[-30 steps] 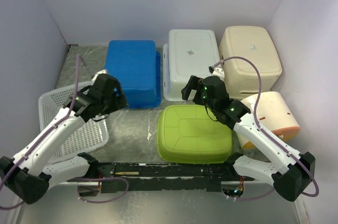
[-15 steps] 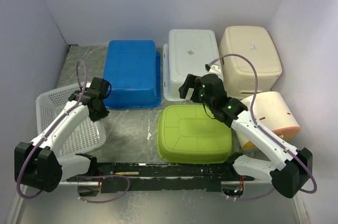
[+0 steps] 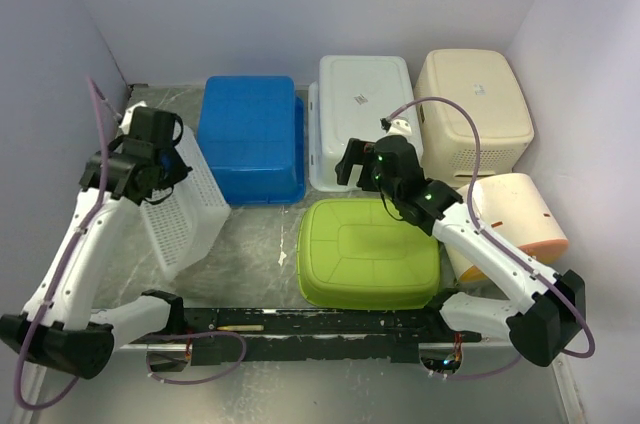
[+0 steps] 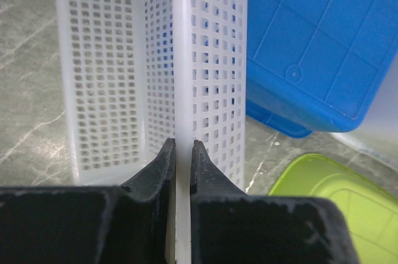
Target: Turn the large container upside down
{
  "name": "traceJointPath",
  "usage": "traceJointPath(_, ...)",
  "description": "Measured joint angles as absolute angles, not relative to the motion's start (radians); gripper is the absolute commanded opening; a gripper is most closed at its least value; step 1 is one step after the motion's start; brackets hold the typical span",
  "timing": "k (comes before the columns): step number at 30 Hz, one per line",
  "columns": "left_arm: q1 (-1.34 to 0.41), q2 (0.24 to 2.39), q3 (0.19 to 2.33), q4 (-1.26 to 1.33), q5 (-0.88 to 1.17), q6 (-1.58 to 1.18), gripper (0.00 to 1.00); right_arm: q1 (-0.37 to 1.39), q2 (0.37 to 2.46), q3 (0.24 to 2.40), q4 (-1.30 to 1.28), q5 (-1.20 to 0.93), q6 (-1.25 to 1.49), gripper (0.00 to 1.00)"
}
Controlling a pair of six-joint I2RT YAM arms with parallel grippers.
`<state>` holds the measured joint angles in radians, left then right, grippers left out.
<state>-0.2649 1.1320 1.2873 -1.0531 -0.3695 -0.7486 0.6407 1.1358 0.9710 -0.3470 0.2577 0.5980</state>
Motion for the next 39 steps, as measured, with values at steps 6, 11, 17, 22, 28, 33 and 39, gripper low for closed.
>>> traceJointPath(6,-0.265,1.063,1.414,-1.103,-0.334,-0.76,0.07,0.641,1.161,0.988,-0.344,0.24,0.587,1.0)
traceJointPath(11,-0.265,1.014,1.446,-1.14,-0.319,-0.779,0.07,0.641,1.166,0.999,-0.331,0.222,0.587,1.0)
traceJointPath(17,-0.264,0.958,1.41,-1.124,-0.274,-0.748,0.07,0.639,1.186,1.0,-0.316,0.194,0.587,1.0)
traceJointPath(22,-0.264,0.963,1.409,-1.119,-0.258,-0.709,0.07,0.639,1.191,1.0,-0.314,0.18,0.587,1.0)
traceJointPath(28,-0.264,0.947,1.392,-1.117,-0.257,-0.723,0.07,0.639,1.191,1.0,-0.308,0.153,0.585,1.0)
traceJointPath(33,-0.264,0.897,1.305,-1.131,-0.254,-0.757,0.07,0.639,1.19,0.987,-0.26,0.089,0.582,1.0)
traceJointPath(39,-0.265,0.892,1.272,-1.205,-0.263,-0.809,0.07,0.639,1.198,0.987,-0.225,0.022,0.578,1.0)
